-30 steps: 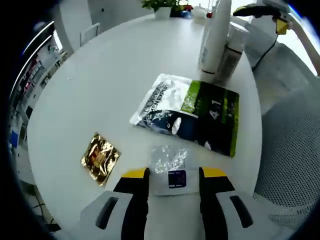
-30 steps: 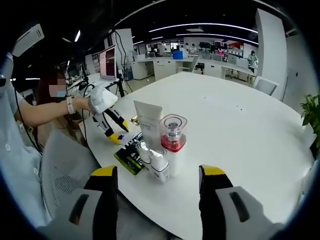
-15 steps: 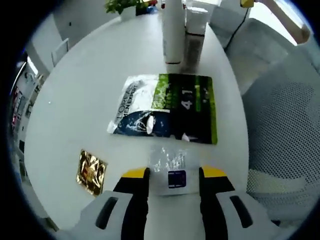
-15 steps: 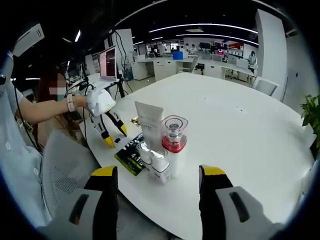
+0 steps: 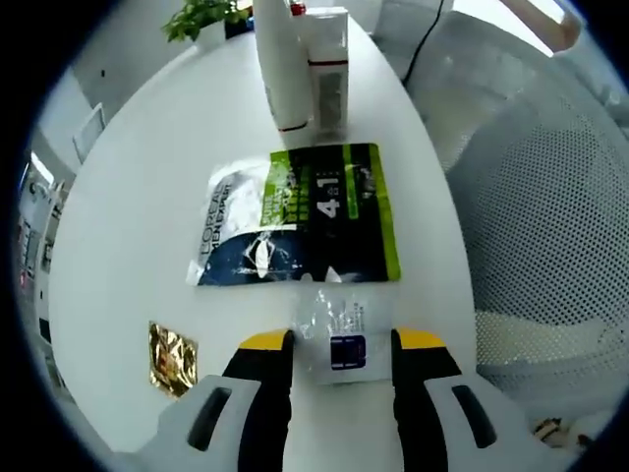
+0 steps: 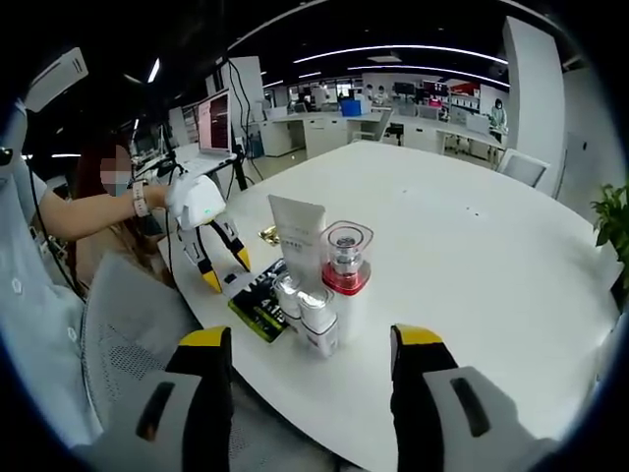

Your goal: Arrange the skincare products in the storage area until every visible bottle or jar stands upright without overlapping.

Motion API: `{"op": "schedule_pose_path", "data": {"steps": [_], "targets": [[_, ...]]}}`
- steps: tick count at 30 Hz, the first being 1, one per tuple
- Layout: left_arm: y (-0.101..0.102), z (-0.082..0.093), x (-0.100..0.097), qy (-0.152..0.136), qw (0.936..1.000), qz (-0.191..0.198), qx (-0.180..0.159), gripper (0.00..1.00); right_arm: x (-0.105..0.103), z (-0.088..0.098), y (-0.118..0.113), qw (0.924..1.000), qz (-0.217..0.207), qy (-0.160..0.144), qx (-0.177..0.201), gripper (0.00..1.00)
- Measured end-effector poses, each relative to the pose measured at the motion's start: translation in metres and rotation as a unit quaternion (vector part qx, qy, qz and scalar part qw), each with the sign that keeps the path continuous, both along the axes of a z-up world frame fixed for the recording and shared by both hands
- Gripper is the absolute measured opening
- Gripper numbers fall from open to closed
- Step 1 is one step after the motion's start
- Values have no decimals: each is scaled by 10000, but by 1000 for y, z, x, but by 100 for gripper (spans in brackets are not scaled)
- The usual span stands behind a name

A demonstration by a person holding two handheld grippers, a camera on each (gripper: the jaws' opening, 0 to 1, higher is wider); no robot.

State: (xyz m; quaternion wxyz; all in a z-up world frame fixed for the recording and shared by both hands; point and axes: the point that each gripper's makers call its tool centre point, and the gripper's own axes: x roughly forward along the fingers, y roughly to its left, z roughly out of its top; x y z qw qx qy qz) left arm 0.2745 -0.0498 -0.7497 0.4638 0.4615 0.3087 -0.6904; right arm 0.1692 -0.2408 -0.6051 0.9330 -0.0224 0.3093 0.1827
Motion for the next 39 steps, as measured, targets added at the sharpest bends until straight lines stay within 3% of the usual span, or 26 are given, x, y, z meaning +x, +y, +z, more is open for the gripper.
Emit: {"op": "schedule_pose_path", "data": {"steps": [15, 20, 28, 34, 39], "targets": [[-2, -1, -2, 4, 10000, -51, 27, 43, -2, 2, -5, 10000, -60, -41, -42, 70], [-3, 5, -1, -110, 9999, -113, 9, 44, -1, 3, -6, 9999, -65, -86, -100, 73], [-4, 19, 22, -215, 9995, 188, -159, 46, 2, 12, 1, 9996, -5, -257, -86, 80], [0, 22, 43, -326, 9986, 387, -143, 51, 2, 20, 4, 9993, 77, -322, -176, 78], [-4, 26, 61, -346, 9967, 645, -340, 53, 1, 23, 8, 9991, 144, -340, -201, 81]]}}
